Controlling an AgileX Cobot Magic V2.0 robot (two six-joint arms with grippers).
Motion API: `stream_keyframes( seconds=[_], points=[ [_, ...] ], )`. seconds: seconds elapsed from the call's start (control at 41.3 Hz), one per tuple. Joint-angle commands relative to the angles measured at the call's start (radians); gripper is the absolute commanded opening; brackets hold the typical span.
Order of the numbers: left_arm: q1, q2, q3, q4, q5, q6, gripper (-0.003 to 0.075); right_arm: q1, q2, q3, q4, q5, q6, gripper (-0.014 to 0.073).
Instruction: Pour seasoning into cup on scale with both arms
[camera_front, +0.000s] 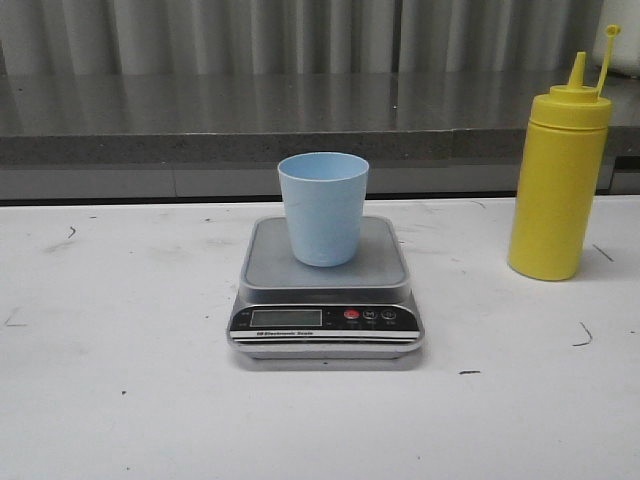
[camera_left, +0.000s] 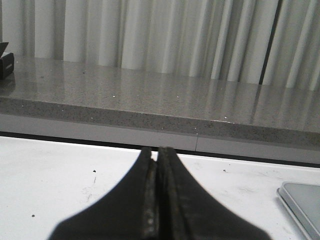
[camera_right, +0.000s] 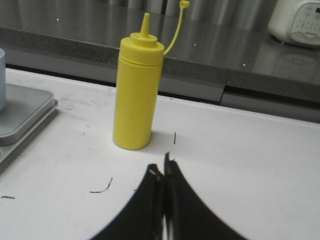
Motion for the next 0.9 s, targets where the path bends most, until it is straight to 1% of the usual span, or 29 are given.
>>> stream_keyframes(
  seconds=[0.0,0.218,0.291,0.387,0.508,0.678,0.799,0.872],
  points=[
    [-0.001,-0.017,0.024,-0.008,-0.082,-0.008,-0.002,-0.011,-0.018,-0.006,-0.001,-0.11,-0.01,-0.0067],
    [-0.001,-0.017,0.024,-0.008,-0.082,-0.008,-0.002,-0.011,-0.018,-0.006,0.002,-0.114,-0.007,-0.0067],
    [-0.001,-0.017,0.024,-0.008,-0.082,-0.008,-0.002,-0.011,-0.018,-0.006,0.025,-0.118,-0.004,-0.0067],
    [-0.001,-0.017,0.024,-0.008,-0.082,-0.008,-0.002,-0.011,-0.018,-0.006,0.1,-0.119,-0.004,-0.0067],
    [-0.001,-0.017,0.024,-0.008,-0.082,-0.008,-0.002,-0.011,-0.018,-0.006,0.147,-0.12,-0.004,-0.0067],
    [-0.001,-0.017,0.024,-0.008,-0.082,-0.008,-0.002,-0.012,-0.018,-0.006,0.155,-0.13,-0.004,-0.0067],
    [-0.001,-0.017,0.024,-0.008,-0.082,-0.008,-0.002,-0.012,-0.018,-0.006,0.156,-0.21,-0.004,-0.0067],
    [-0.001,-0.017,0.024,-0.008,-0.082,-0.008,-0.002,-0.024,-0.017,-0.006,0.16,-0.22,-0.002,-0.0067]
  ],
)
